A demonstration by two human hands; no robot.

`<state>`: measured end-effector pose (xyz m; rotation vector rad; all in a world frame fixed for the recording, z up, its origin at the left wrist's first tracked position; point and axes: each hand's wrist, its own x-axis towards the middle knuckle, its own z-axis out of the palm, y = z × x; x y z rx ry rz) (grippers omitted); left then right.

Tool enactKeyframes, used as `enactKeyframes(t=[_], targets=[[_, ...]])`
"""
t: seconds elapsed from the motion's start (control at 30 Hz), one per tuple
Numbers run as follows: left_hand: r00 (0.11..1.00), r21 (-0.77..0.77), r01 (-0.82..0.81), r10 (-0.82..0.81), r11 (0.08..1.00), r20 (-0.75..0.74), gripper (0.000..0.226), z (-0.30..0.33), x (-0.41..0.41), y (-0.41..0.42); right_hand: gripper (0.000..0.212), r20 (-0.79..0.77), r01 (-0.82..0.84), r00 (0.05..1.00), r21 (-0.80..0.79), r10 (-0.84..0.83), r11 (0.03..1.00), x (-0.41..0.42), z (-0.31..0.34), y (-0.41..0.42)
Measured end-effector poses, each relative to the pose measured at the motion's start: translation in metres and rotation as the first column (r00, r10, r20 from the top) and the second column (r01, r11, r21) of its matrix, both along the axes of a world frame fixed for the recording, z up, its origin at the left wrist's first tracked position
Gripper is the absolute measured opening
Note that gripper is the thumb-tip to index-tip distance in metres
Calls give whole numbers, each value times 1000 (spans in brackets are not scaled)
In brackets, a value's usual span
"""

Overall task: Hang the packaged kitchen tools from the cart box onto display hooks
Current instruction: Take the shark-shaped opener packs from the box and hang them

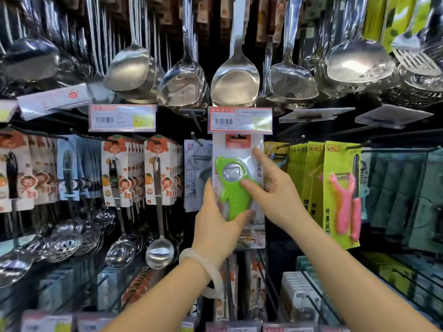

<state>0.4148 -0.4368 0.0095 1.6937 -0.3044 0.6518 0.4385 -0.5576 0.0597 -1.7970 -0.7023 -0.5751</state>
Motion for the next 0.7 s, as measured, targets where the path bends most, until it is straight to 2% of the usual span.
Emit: enactKeyframes(t=[0.13, 0.33, 0.57, 0.63, 0.7], targets=[[998, 8, 7, -7, 1000, -56, 100, 1, -1, 1, 66, 45, 156, 988, -182, -150, 971, -7, 10, -2], [993, -8, 61, -61, 998, -100, 98, 6, -4, 5, 65, 45, 239, 971, -236, -235, 942, -22, 21, 4], [982, 4, 101, -99, 995, -163, 118, 18, -9, 15, 64, 46, 330, 942, -295, -332, 897, -29, 32, 11], [972, 16, 125, -119, 992, -202, 118, 25, -12, 18, 65, 41, 359, 930, -313, -365, 879, -32, 37, 13], [955, 4, 173, -166, 985, -246, 107, 30, -13, 22, 65, 45, 379, 921, -325, -386, 867, -36, 42, 14]])
